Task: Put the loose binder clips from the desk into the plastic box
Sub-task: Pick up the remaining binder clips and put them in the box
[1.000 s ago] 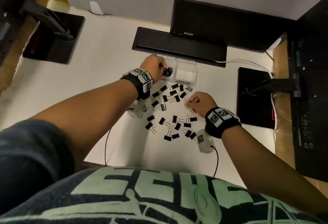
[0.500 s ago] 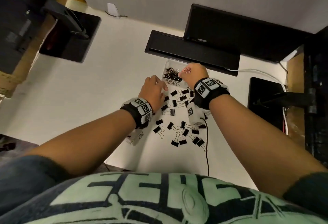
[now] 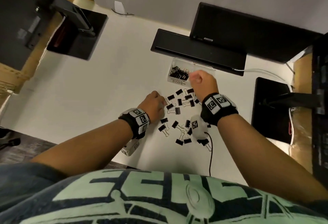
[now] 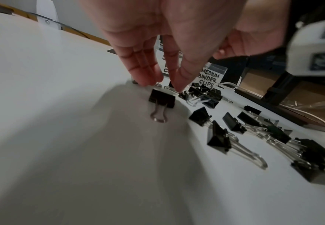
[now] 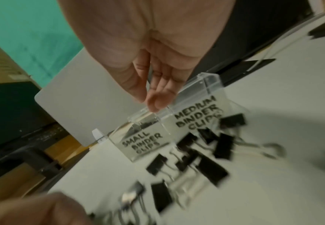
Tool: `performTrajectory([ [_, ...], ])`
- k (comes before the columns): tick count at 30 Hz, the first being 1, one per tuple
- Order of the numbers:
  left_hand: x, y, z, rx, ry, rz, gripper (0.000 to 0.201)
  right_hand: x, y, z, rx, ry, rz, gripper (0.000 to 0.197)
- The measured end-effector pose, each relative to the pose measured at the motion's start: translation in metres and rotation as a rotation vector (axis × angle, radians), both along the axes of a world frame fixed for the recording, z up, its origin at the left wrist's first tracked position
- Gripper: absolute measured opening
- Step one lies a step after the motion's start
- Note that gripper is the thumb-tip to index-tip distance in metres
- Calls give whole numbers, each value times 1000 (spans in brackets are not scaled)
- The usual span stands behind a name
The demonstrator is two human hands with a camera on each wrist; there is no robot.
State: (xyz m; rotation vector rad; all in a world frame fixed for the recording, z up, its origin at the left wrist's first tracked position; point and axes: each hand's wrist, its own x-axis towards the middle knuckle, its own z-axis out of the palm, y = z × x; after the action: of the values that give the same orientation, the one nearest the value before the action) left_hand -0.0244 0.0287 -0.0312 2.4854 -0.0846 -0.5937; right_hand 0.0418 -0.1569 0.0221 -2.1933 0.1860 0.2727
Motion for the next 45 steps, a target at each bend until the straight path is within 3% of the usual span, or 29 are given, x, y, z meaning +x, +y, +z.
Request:
performTrajectory([
  [2,0,4,0,-8,-19,55,29,-23,-4,-9,-39,47,31,22],
  [4,-1,9,-3,16,-23,94,31,-46,-4,-22,-93,108,174,23],
  [8,-4,16,-5,48,23,104,60,-75,3,-45,-277,152,474,32],
  [10,-4,15,-4,60,61,70,66,-78,0,-46,-298,145,451,28],
  [16,-8,17,-3,-60,17,111,33,-69,-34,-38,-224,192,267,29],
  [19,-12,25,-5,-47,2,174,34,-58,-41,-40,-296,99,236,41],
  [23,-20,27,-5,12,-22,118,42,-58,-30,-44,-334,122,278,54],
  [31,-29,30,2,115,81,50,45,-75,-32,-46,-338,137,283,39],
  [37,-32,24,2,102,110,-27,29,-87,-25,-51,-377,136,319,33],
  [42,-29,19,6,81,97,-9,20,-89,-20,-52,-312,92,220,18],
  [45,-27,20,8,-21,86,50,13,-89,-21,-50,-205,124,121,13],
])
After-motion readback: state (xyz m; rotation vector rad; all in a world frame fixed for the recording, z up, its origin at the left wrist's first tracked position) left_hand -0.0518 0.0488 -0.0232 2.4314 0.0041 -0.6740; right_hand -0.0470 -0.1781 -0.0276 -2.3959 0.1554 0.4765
